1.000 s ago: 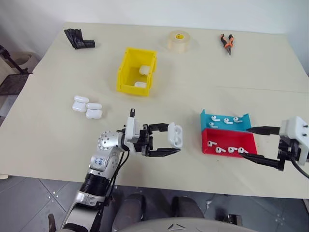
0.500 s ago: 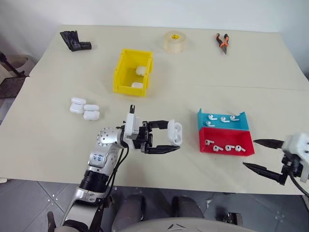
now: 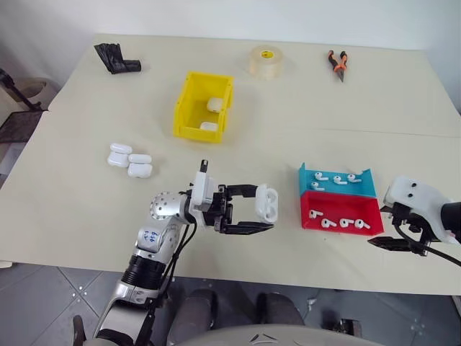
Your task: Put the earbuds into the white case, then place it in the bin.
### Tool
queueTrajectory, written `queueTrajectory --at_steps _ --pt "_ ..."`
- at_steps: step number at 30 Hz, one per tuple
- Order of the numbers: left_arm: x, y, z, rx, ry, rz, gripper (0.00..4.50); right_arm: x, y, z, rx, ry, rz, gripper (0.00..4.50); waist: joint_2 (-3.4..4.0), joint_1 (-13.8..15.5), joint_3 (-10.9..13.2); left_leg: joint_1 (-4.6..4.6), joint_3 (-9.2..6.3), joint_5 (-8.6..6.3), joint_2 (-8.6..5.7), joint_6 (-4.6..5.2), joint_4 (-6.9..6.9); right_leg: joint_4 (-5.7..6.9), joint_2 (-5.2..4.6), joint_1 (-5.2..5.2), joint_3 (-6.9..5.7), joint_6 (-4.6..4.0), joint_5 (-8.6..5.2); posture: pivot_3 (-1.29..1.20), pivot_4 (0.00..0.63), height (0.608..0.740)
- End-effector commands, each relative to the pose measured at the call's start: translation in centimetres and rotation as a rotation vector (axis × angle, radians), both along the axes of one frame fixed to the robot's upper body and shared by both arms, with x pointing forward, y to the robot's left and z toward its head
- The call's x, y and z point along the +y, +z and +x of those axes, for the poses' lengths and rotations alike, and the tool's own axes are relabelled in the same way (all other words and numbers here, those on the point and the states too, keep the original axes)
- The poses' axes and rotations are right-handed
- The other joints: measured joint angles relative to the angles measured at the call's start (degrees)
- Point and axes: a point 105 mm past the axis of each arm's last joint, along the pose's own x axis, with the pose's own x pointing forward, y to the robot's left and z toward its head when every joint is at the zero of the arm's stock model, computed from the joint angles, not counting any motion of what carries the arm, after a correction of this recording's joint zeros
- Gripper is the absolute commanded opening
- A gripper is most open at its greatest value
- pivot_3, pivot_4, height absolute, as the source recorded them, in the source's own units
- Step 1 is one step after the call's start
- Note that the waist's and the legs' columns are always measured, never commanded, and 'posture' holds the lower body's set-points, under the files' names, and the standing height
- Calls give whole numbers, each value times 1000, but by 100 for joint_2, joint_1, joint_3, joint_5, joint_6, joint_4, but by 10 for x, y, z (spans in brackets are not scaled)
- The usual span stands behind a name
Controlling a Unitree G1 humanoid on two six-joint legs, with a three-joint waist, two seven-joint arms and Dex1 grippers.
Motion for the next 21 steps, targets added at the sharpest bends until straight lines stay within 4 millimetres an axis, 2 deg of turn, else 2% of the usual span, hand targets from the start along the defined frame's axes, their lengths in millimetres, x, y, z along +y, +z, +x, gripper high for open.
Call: queueTrajectory --at_steps 1,9,16,21 --pt "-3 11 -6 -40 -27 -33 2771 4 -3 4 2 11 -8 4472 0 -2 0 0 0 0 1 0 0 1 0 0 0 0 0 0 150 740" --pt "-2 12 -6 -43 -18 -30 2771 16 -6 6 20 69 -13 4472 -1 -25 0 4 6 0 13 -2 0 0 3 0 0 0 0 0 150 740" --pt "-1 13 -6 -41 -8 -30 2771 20 12 11 -31 103 -32 4472 0 -17 0 3 8 0 13 -3 0 1 2 -4 2 0 0 0 150 740" --pt "-1 13 -5 -42 -5 -30 2771 26 17 12 -40 126 -25 4472 0 9 0 1 7 0 8 -2 0 1 1 -4 2 0 0 0 150 740"
